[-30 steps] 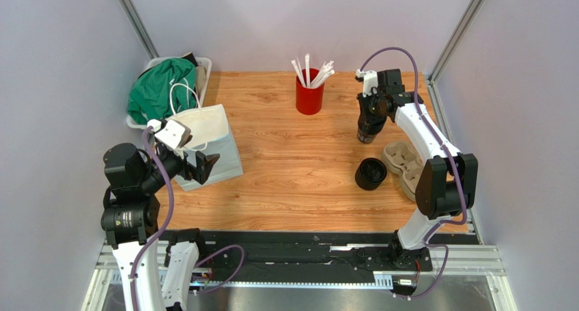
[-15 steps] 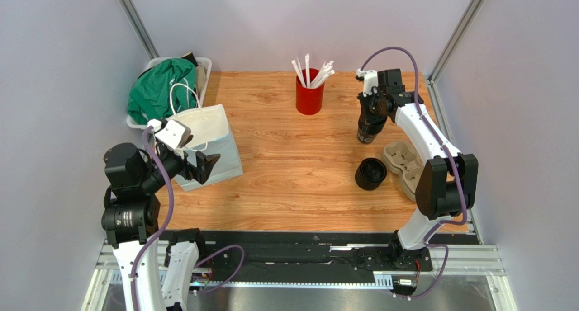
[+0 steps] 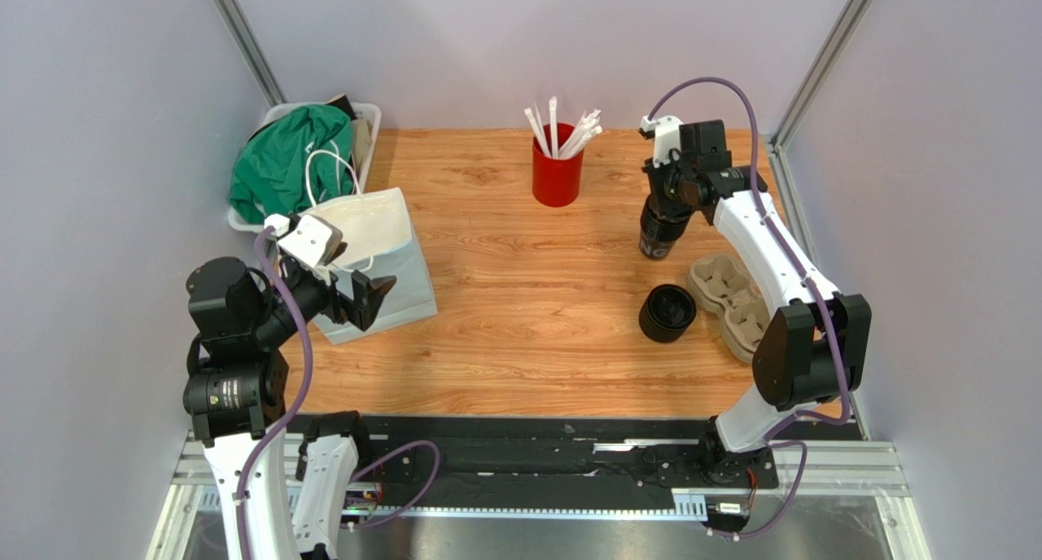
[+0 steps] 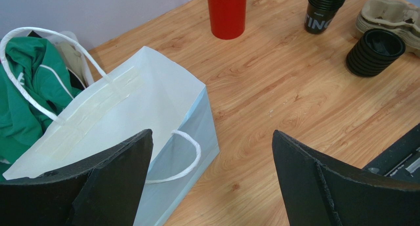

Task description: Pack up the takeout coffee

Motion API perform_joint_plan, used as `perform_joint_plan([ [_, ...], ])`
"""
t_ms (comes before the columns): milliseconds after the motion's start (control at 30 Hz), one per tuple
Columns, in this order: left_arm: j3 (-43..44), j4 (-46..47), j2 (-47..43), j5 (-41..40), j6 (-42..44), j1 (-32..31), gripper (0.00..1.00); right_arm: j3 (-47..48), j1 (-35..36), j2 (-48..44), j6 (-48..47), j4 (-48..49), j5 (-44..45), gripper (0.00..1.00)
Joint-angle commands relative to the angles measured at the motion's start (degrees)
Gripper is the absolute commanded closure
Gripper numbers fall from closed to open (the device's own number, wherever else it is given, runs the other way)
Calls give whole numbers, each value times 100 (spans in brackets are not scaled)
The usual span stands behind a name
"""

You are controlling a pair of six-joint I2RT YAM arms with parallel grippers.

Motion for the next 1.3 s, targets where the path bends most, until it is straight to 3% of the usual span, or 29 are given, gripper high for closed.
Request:
perform_joint_plan([
  [0, -24, 181, -38, 111, -76, 61, 1, 17, 88, -290, -186, 453, 414, 100],
  [167, -24, 190, -38, 111, -76, 70, 1, -194, 325, -492, -379, 751, 1090, 100],
  [733, -15, 216, 41, 85, -93, 140, 1, -212, 1080, -1529, -871, 734, 1777, 100],
  [1033, -6, 208, 94, 6, -76, 167, 1, -326, 2222, -1821, -1012, 217, 355, 100],
  [1267, -6, 225, 112, -3, -85, 228, 1, -370, 3101, -996, -1188, 102, 396, 100],
])
